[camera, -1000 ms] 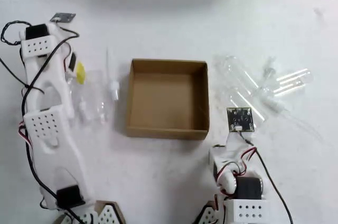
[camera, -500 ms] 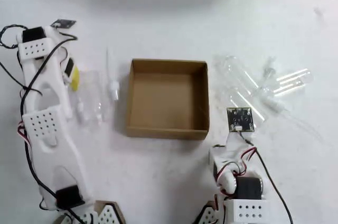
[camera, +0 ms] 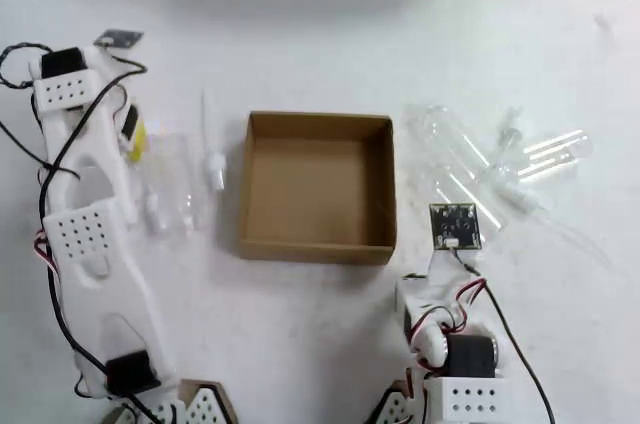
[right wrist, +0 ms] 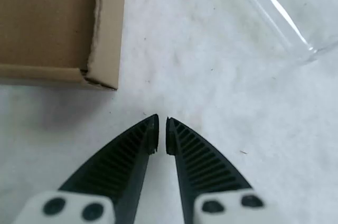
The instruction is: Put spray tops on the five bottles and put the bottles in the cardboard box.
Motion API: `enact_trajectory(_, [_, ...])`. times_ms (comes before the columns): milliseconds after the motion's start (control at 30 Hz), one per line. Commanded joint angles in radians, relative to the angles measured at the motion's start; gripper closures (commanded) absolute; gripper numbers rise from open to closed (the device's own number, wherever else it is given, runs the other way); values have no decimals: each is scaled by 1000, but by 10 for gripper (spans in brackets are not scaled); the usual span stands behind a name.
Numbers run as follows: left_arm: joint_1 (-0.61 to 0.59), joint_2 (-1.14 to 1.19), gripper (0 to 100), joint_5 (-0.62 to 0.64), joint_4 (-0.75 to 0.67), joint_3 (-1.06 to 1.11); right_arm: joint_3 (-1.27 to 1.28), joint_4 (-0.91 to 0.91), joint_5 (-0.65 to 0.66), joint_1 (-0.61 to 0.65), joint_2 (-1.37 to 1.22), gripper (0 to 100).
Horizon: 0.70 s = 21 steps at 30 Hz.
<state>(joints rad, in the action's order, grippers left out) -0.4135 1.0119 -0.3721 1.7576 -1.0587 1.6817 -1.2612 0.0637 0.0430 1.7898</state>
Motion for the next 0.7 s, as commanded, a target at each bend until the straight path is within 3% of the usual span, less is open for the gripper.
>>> enact_trajectory(0, [-2, -25, 955, -11, 29, -161, 9, -5, 6, 7, 10, 983])
enact_trajectory(167, [27, -119, 981, -5, 32, -167, 9, -5, 6, 7, 10, 983])
enact_trajectory(367, [51, -460, 979, 71, 34, -78, 9, -5, 6, 7, 10, 983])
enact_trajectory(467, [114, -713, 979, 81, 32, 77, 9, -5, 6, 7, 10, 983])
enact_trajectory(667, [361, -1193, 979, 80, -6, 318, 9, -5, 6, 7, 10, 983])
